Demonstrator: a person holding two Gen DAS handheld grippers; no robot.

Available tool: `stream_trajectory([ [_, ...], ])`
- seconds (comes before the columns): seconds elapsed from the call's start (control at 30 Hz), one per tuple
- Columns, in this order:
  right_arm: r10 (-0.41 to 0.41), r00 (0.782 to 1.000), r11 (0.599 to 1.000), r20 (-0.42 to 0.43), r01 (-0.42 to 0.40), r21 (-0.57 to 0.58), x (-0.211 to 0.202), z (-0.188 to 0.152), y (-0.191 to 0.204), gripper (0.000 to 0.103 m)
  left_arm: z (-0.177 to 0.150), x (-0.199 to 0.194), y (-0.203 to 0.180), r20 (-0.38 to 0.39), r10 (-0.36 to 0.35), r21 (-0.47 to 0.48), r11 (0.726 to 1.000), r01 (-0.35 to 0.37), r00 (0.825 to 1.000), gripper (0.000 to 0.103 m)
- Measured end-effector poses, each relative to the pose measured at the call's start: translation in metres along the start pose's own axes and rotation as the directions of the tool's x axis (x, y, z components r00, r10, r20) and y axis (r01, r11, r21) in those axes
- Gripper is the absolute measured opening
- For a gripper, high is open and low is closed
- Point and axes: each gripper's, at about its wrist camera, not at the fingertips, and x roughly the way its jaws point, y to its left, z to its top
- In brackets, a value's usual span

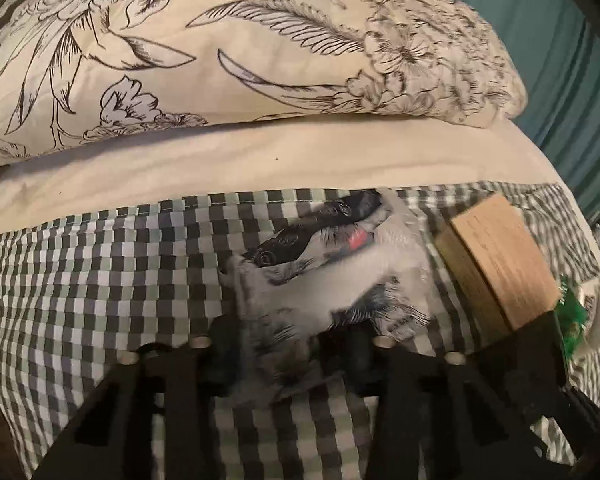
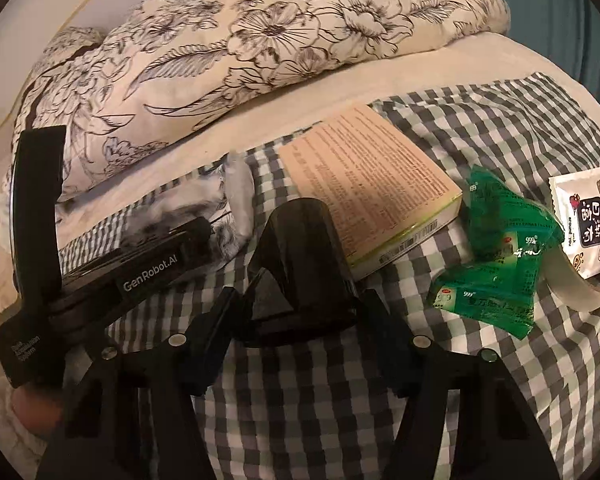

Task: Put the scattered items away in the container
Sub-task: 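Grasp the floral tissue box with the left tool while the right tool grasps the black cup, then carry the tissue box and black cup over the cardboard box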

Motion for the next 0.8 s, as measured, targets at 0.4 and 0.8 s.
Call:
stream_trajectory([
  [0.4,0.075,0.996,0.997,0.056,-0.074,-0.025,-0.081,-0.012,0.004,0.061,-0.031,-0.115,-0.016,0.101,0.018,0.019,1.0,-0.02,0.995,0.026],
  [0.8,0.105,0.99,0.985,0.098,-0.09,-0.146,-0.192,-0.062,0.03,0.061,-0.102,-0.215,0.006,0.071,0.103,-0.1,0.99,-0.095,0.992,0.026],
])
